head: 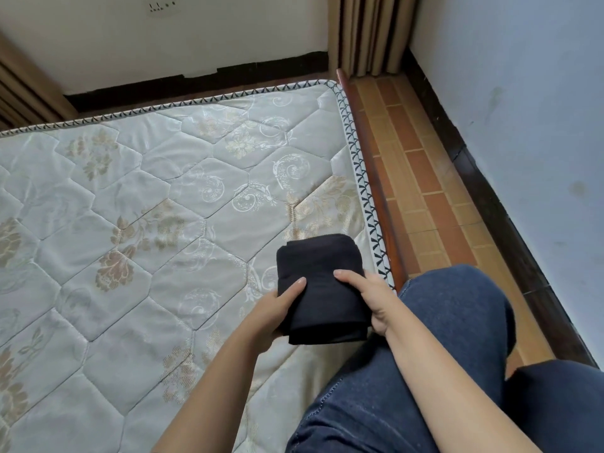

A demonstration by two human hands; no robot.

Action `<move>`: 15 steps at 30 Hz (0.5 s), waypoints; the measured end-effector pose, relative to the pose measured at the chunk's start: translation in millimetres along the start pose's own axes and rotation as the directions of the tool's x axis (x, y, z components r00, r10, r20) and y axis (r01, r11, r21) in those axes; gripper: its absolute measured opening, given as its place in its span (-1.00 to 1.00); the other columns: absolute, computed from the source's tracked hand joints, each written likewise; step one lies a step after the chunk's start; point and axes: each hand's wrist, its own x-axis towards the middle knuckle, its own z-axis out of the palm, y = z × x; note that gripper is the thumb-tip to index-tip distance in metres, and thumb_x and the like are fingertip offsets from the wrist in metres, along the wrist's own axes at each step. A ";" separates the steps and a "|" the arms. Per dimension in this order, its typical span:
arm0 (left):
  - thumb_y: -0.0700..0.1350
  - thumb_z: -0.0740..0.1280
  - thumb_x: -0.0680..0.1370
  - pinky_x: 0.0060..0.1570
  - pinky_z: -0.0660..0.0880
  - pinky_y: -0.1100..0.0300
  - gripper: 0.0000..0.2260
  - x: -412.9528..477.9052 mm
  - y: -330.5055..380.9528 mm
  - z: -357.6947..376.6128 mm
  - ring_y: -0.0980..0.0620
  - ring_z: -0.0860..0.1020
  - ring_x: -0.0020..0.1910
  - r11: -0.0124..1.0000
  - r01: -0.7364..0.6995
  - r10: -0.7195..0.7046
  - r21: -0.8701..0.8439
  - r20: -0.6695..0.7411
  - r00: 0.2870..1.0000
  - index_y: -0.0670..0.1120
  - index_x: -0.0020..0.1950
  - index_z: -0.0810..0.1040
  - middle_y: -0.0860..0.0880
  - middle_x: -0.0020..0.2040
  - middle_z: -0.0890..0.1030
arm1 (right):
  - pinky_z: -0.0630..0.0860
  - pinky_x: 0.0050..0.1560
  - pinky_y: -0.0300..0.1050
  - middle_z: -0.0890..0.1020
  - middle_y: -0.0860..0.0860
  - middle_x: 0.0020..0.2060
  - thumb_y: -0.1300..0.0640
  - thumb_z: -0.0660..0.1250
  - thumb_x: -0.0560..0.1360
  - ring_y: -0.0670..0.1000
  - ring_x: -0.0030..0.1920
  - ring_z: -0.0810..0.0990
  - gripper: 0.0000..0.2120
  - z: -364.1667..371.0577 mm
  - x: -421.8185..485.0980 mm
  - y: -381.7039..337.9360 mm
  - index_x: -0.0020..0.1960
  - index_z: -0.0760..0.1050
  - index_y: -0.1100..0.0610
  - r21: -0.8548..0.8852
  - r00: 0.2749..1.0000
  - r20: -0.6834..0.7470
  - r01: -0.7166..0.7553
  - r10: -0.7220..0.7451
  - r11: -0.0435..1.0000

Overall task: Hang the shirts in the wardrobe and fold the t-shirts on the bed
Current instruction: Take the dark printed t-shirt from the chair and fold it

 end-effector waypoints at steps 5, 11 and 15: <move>0.17 0.45 0.34 -0.15 0.53 0.19 -0.49 -18.3 43.7 46.0 0.03 0.65 -0.02 0.999 -0.041 0.040 0.001 0.174 0.984 -0.05 0.20 0.55 -0.01 0.02 0.68 | 0.56 0.07 0.04 0.67 0.17 0.01 0.10 0.50 0.24 0.16 0.03 0.64 -0.49 -42.6 -29.3 -34.1 0.16 0.54 0.19 0.161 0.998 0.032 0.042 -0.048 0.986; 0.07 0.46 0.37 0.01 0.55 0.14 -0.55 -24.7 94.0 140.7 -0.02 0.63 0.05 0.998 -0.028 0.044 -0.059 0.294 0.955 -0.06 0.20 0.55 -0.08 0.08 0.66 | 0.56 0.11 0.04 0.66 0.20 0.02 0.09 0.38 0.31 0.15 0.03 0.64 -0.53 -114.1 -63.0 -91.4 0.18 0.52 0.26 0.356 0.991 -0.009 0.127 -0.132 0.926; 0.02 0.39 0.34 -0.09 0.59 0.19 -0.54 -24.1 125.8 215.1 -0.01 0.65 -0.01 0.997 -0.031 0.051 -0.065 0.335 0.941 -0.10 0.19 0.55 -0.10 0.05 0.67 | 0.58 0.04 -0.03 0.67 0.18 0.02 0.07 0.38 0.32 0.12 0.03 0.65 -0.54 -171.8 -81.9 -132.2 0.17 0.52 0.24 0.361 0.987 -0.061 0.162 -0.150 0.919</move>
